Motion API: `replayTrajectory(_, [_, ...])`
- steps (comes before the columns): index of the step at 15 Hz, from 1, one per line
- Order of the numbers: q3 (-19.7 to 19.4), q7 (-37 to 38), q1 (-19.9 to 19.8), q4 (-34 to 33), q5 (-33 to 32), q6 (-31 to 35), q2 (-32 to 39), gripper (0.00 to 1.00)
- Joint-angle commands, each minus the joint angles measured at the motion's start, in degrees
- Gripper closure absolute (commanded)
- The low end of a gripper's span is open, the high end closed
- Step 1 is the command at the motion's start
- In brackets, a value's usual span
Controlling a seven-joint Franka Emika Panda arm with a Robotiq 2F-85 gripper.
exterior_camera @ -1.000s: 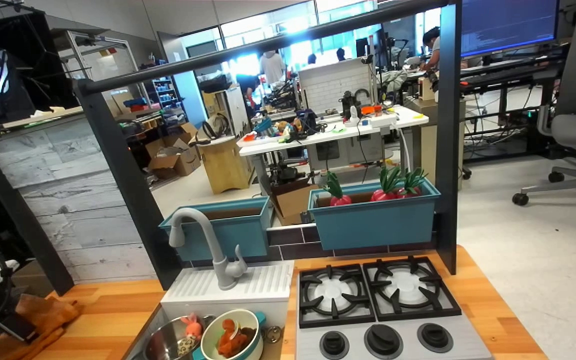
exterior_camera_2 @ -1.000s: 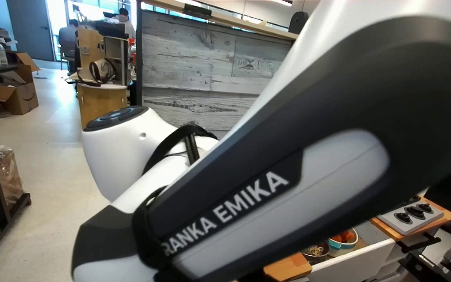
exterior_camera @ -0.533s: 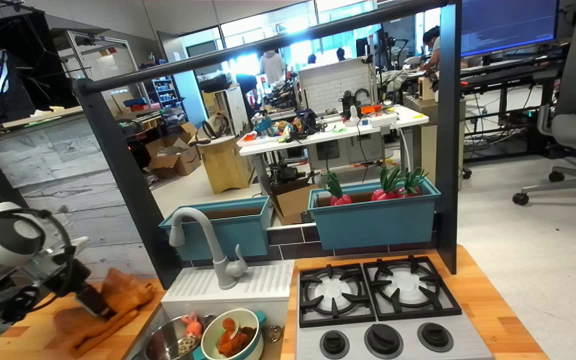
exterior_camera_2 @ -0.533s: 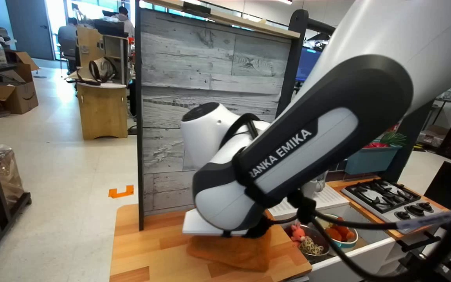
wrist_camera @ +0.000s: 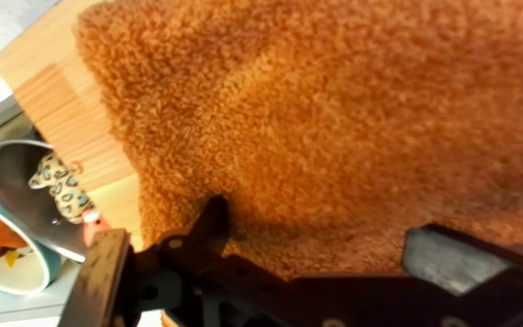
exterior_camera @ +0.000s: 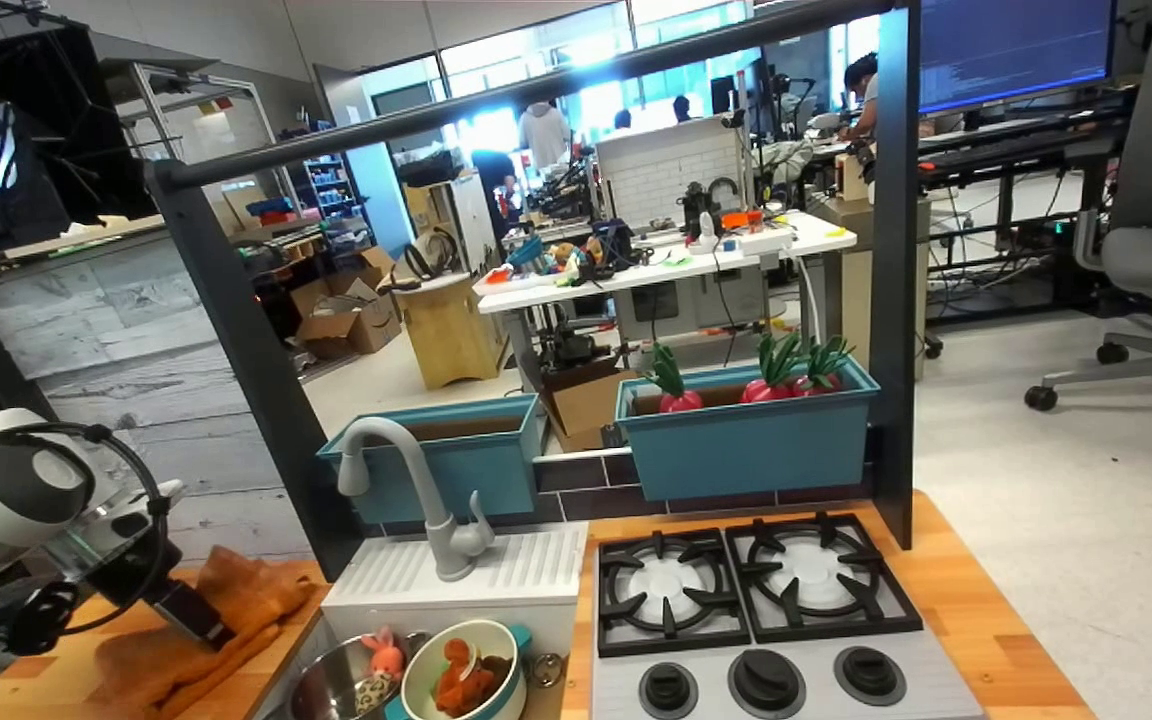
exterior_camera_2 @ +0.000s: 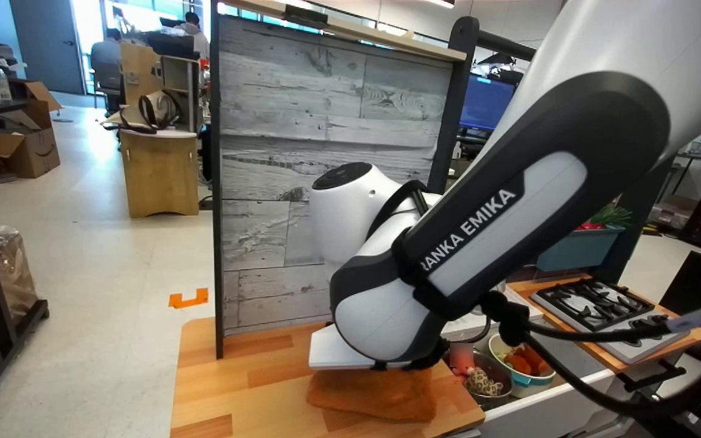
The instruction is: Put the plushies inside the pots in the sink, wipe the counter with the towel, and then remove the pink plushy from the pot and put it on the stove
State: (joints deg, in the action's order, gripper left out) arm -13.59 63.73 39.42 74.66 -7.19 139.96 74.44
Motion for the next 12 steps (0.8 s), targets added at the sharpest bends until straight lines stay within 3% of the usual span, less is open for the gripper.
replayTrajectory(1, [7.9,-3.5,-0.2,1.6,-0.1,6.1,0.5,0.0])
replayTrajectory(3, [10.9,-6.1,0.2,2.9,0.8,9.9,-0.5,0.0])
replayTrajectory(5, [15.1,-9.7,-1.9,3.8,1.1,14.2,-0.7,0.0])
replayTrajectory(8, [22.0,-16.7,-10.0,8.3,3.1,18.4,-1.4,0.0])
replayTrajectory(10, [20.8,-14.4,-13.2,12.3,4.9,17.9,-3.3,0.0])
replayTrajectory(12, [16.9,-12.2,-13.7,15.8,8.7,17.5,-6.2,0.0])
